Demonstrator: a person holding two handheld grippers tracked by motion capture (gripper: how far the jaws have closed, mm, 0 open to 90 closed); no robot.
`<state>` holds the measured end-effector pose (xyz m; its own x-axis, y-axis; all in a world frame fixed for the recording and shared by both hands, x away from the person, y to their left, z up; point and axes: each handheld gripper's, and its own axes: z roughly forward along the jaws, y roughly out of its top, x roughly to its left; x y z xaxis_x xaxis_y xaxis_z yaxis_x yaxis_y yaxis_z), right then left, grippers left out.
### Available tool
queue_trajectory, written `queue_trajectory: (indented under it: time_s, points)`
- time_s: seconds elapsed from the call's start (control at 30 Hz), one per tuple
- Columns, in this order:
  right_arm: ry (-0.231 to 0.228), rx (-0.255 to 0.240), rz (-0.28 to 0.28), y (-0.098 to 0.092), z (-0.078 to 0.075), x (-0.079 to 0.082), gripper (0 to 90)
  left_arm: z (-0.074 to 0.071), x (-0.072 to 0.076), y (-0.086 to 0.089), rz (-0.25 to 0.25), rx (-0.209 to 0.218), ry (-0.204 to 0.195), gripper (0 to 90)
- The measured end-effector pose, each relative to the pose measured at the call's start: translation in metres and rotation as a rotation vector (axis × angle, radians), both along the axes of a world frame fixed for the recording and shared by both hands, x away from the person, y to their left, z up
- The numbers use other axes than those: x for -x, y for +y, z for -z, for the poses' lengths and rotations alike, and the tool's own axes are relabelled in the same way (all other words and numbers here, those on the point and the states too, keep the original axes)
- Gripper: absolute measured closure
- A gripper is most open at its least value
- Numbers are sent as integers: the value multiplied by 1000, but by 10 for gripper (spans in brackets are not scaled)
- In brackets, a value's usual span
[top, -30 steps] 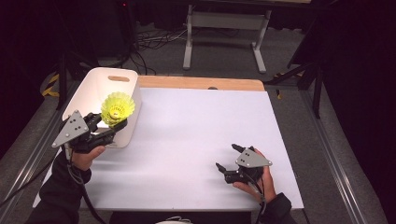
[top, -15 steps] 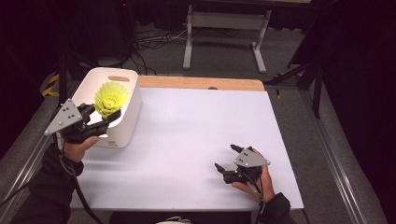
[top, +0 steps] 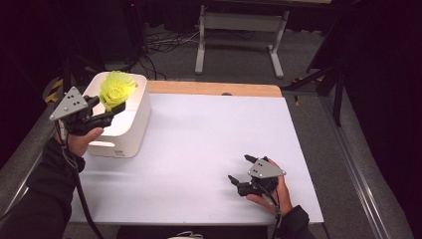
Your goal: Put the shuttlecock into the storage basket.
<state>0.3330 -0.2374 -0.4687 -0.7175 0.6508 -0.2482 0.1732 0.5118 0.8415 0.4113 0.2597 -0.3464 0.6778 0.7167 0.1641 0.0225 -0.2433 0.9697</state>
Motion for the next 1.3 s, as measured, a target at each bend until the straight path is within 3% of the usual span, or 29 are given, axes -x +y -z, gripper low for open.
queue_trajectory:
  time_s: [0.47, 0.57, 0.63, 0.8, 0.87, 0.97, 1.2, 1.3]
  points:
    - [0, -4, 17, -2, 1, -2, 155, -6, -31, 5, -29, -10, 52, 505]
    - [7, -8, 20, -2, 1, -3, 156, -6, -45, 7, -39, 10, 78, 505]
    - [8, -7, 20, -2, 1, -3, 156, -6, -51, 7, -52, -2, 87, 505]
    - [5, -12, 23, -3, 1, -3, 157, -5, -68, 9, -39, 10, 147, 502]
    - [7, -15, 23, -4, 1, -4, 157, -4, -72, 9, -52, -9, 162, 500]
    - [8, -15, 25, -4, 1, -4, 157, -2, -78, 11, -47, -5, 195, 501]
    - [9, -18, 24, -5, 1, -7, 159, 5, -99, 9, -93, -58, 301, 508]
    - [6, -18, 23, -4, 1, -8, 161, 7, -103, 7, -110, -86, 313, 510]
